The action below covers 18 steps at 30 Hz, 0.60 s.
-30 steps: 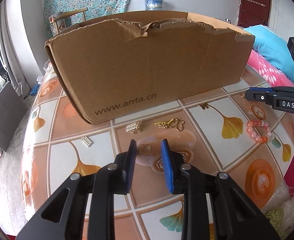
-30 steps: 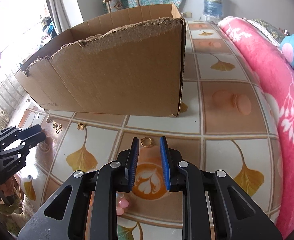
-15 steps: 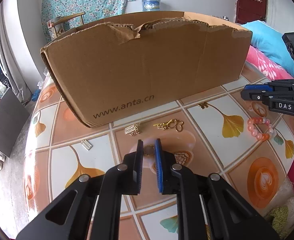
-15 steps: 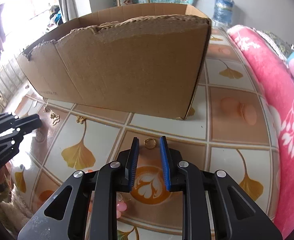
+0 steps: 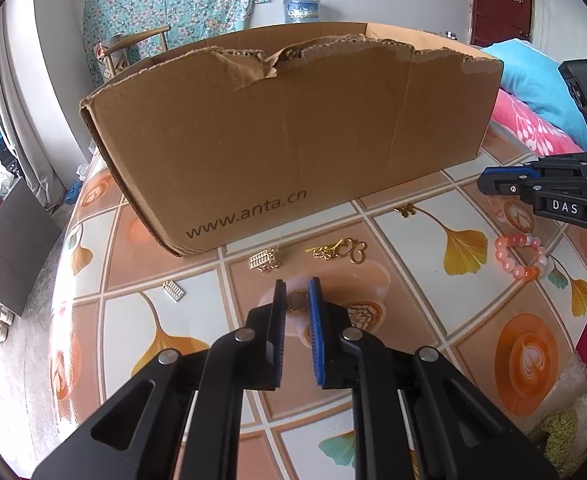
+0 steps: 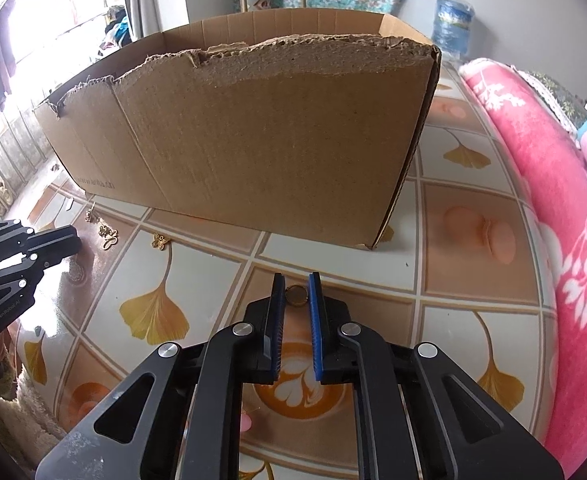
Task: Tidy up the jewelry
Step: 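Close the right gripper on the small gold ring, then carry the gold ring into the box and open the right gripper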
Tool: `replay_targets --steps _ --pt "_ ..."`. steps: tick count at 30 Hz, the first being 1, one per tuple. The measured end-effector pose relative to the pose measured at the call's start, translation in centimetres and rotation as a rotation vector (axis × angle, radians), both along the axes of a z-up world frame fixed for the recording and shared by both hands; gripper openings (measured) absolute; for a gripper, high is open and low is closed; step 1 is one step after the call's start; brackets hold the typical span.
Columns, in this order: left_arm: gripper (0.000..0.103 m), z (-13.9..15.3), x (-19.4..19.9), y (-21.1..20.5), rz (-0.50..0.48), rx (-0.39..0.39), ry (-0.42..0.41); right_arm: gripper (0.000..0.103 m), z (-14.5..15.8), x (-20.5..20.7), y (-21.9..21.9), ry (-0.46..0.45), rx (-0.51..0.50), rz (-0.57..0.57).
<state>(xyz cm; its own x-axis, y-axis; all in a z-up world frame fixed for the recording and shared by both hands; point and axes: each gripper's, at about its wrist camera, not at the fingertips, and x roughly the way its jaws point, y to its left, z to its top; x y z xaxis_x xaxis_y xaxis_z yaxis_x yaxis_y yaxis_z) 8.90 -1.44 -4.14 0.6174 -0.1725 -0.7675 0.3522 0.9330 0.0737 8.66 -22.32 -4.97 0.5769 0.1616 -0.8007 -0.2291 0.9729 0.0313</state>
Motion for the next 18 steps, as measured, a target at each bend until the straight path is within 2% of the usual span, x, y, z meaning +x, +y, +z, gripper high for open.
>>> replay_targets --steps 18 --pt "0.009 0.4 -0.2 0.5 0.009 0.005 -0.005 0.009 1.0 0.3 -1.7 -0.014 0.02 -0.022"
